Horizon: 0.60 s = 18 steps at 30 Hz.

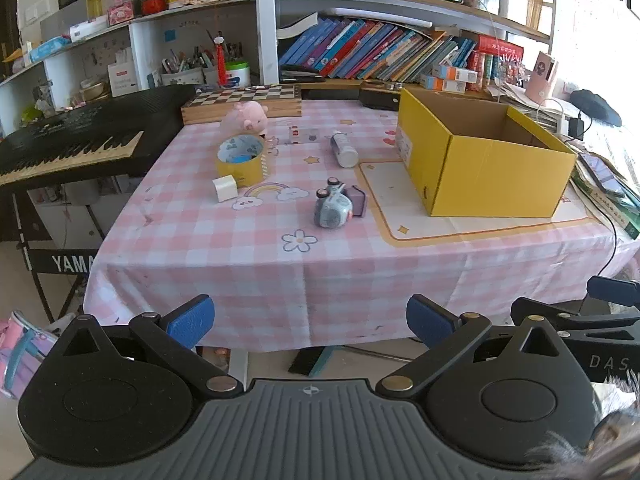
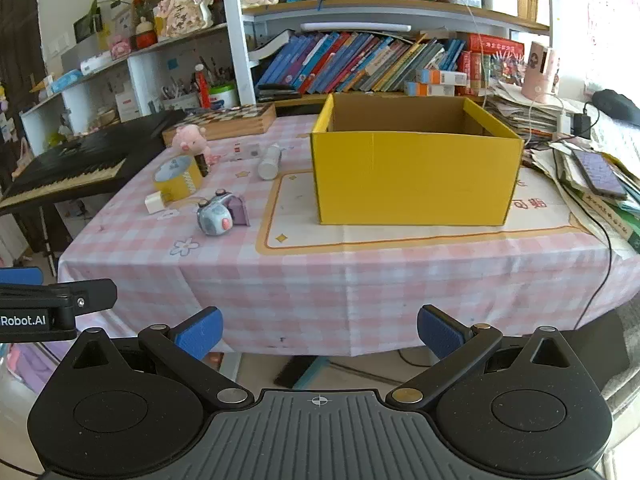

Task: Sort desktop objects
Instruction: 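Move the left tool toward the white charger while the right approaches the grey truck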

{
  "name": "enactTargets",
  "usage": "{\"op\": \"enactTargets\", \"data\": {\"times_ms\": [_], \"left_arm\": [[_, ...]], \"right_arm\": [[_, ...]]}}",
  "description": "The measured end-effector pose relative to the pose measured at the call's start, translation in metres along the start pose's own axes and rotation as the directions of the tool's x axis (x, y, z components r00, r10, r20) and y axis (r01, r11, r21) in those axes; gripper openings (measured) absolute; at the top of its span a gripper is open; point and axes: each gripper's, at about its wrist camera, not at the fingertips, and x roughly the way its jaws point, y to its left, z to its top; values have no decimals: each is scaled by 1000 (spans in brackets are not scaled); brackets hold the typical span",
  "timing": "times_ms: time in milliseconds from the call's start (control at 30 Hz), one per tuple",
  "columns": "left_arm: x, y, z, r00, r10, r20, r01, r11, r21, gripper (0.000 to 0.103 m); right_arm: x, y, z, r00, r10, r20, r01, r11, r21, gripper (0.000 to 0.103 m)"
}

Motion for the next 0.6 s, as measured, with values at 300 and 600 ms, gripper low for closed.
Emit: {"op": "enactTargets", "data": {"times_ms": [300,600], "left_arm": [[18,23,12,1000,1,-10,-1,1000,-5,103],[40,43,30,1000,-8,-16,8,1000,6,103]], "right_arm": [[19,20,14,1000,7,-7,-7,1000,-5,103],[40,37,27,1000,-3,-11,3,1000,6,103]]}}
